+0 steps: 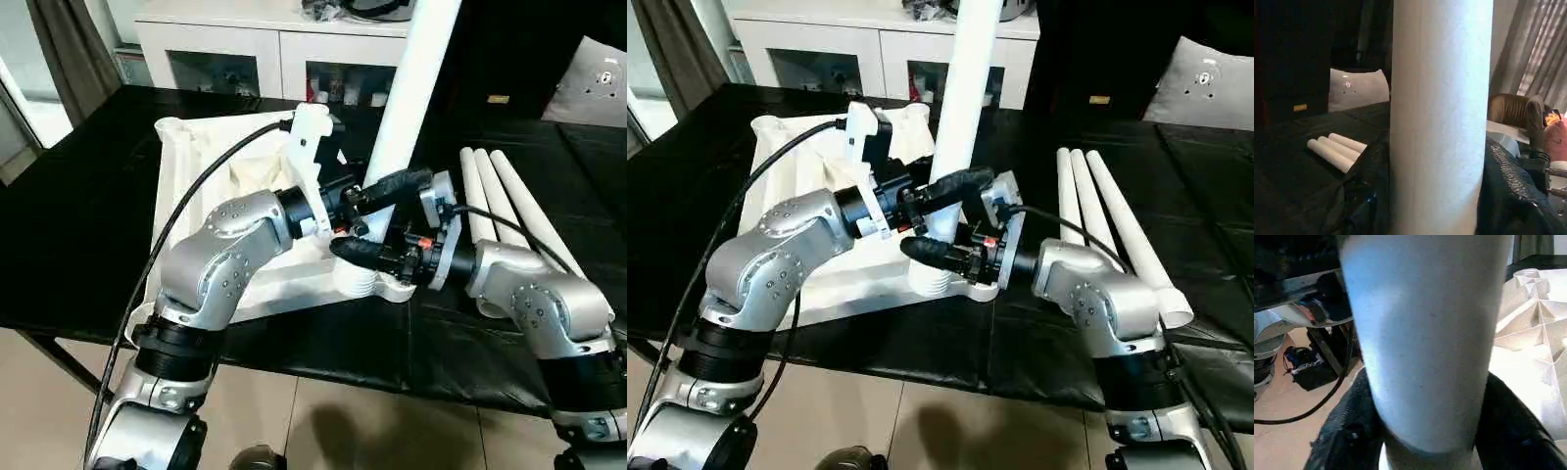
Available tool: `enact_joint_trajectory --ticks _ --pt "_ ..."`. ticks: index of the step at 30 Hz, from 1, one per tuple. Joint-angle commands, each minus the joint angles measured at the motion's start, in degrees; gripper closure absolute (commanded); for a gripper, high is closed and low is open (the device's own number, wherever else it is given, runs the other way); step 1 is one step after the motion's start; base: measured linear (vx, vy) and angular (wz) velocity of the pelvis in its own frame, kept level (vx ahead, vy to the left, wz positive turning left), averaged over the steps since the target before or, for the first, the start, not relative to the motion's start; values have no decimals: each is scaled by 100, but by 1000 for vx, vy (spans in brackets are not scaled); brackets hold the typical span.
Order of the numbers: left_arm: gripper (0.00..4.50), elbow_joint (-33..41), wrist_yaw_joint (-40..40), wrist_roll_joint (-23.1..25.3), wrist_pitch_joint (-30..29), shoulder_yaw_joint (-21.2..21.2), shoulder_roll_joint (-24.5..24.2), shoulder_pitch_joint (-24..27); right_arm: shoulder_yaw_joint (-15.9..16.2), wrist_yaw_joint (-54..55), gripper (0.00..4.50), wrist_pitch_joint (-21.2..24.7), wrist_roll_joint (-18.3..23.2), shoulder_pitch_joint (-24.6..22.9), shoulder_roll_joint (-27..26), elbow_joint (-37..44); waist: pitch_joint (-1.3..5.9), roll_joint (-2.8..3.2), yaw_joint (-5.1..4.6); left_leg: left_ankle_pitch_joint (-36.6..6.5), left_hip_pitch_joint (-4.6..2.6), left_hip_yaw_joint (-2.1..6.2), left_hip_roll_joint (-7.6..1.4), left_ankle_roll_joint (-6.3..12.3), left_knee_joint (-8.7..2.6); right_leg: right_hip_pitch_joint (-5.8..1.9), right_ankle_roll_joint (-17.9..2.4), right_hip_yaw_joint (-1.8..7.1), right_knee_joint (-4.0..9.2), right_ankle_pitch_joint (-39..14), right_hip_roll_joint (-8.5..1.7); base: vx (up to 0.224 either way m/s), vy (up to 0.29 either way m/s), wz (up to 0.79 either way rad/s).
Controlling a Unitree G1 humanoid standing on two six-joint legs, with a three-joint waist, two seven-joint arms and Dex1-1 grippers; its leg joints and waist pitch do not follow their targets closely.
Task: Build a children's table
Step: Pick table leg
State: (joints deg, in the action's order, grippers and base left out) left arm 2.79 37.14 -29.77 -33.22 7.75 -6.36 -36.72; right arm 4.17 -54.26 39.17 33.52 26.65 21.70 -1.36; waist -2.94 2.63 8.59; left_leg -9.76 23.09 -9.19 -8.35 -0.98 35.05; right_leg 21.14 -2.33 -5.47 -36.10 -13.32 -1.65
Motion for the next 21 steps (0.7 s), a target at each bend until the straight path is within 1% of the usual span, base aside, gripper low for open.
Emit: enact_joint_trajectory --ticks 1,4,6,7,9,12,14,16,19,21 --pt "264 152 87 0 -1 74 -27 -52 -48 51 245 -42 -88 -43 45 -78 417 -71 8 -476 -122 238 -599 483 -326 -263 -803 433 459 -327 -846 0 0 0" --pt "264 163 90 -4 -60 89 -45 -60 -48 64 249 -51 -87 -56 43 -69 419 -69 7 -474 -124 241 -605 476 -327 -264 -808 433 448 -271 -844 0 0 0" --pt "264 231 37 -106 -319 100 -30 -67 -43 123 252 -115 -129 -77 8 -97 423 -73 1 -427 -117 239 -602 490 -324 -270 -845 433 429 -178 -847 0 0 0" --pt "230 250 28 -207 -406 65 17 -65 -48 165 253 -141 -150 -80 -21 -119 420 -76 5 -422 -113 235 -595 505 -317 -267 -857 434 437 -177 -848 0 0 0" --pt "195 356 78 -343 -499 51 50 -43 -43 228 255 -179 -187 -80 -75 -156 424 -74 8 -424 -116 235 -594 503 -317 -268 -882 427 435 -193 -849 0 0 0" --pt "185 433 84 -318 -416 104 100 -20 0 329 255 -229 -253 -87 -155 -179 419 -81 0 -450 -119 241 -603 495 -327 -262 -880 429 438 -254 -843 0 0 0" --pt "154 455 19 -379 -390 62 209 -6 47 380 255 -266 -292 -93 -208 -205 415 -76 -1 -469 -123 236 -604 495 -325 -257 -881 430 441 -269 -845 0 0 0" --pt "151 482 -46 -485 -439 -19 333 -8 74 415 256 -295 -323 -100 -247 -228 419 -92 5 -446 -122 230 -601 493 -322 -265 -879 435 449 -257 -853 0 0 0" --pt "151 536 -187 -672 -601 -128 531 -7 97 465 256 -345 -377 -109 -316 -280 419 -84 -1 -453 -120 232 -601 499 -317 -264 -911 432 442 -245 -850 0 0 0" --pt "151 533 -290 -843 -662 -224 685 -1 110 517 257 -370 -399 -107 -356 -309 414 -96 0 -449 -104 226 -588 504 -312 -278 -905 433 452 -265 -856 0 0 0"
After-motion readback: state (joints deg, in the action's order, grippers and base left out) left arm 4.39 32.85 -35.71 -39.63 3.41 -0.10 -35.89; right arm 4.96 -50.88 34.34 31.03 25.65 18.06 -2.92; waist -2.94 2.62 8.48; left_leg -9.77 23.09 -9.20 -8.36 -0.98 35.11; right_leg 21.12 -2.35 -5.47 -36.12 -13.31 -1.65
